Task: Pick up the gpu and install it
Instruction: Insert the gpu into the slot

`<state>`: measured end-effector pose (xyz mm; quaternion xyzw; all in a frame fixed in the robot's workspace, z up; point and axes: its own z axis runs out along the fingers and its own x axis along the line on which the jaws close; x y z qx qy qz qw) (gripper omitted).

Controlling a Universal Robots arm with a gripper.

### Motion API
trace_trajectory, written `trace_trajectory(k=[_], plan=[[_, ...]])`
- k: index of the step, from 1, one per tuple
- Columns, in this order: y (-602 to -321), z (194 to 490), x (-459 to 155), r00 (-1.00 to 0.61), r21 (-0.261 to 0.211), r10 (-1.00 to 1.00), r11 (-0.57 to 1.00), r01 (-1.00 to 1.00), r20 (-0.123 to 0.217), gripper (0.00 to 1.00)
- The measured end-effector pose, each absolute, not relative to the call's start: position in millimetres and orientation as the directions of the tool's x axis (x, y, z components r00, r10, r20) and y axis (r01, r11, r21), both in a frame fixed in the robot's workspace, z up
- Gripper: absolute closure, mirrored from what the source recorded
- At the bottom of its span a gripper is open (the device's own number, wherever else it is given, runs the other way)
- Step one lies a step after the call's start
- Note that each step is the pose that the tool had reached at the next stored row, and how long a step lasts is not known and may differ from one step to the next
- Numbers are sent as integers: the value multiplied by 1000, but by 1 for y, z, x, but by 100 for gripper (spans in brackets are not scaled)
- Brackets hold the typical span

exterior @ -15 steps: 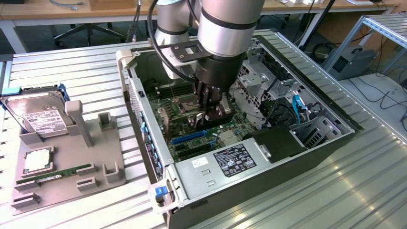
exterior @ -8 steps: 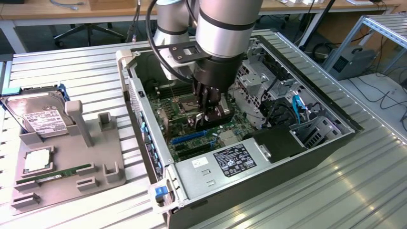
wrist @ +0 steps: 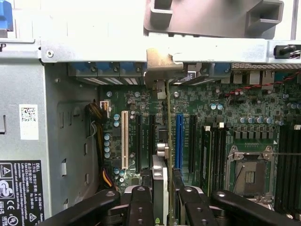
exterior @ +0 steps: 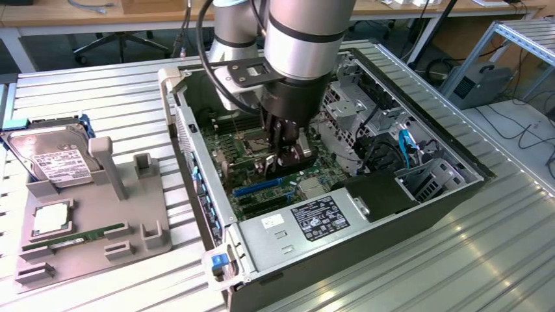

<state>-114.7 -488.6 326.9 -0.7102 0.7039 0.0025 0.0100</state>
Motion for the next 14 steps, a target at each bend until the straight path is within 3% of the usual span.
trace_trajectory(k=[14], plan=[[-489,326,-99,9,-10,-1000,-9,-1000,-18,73]])
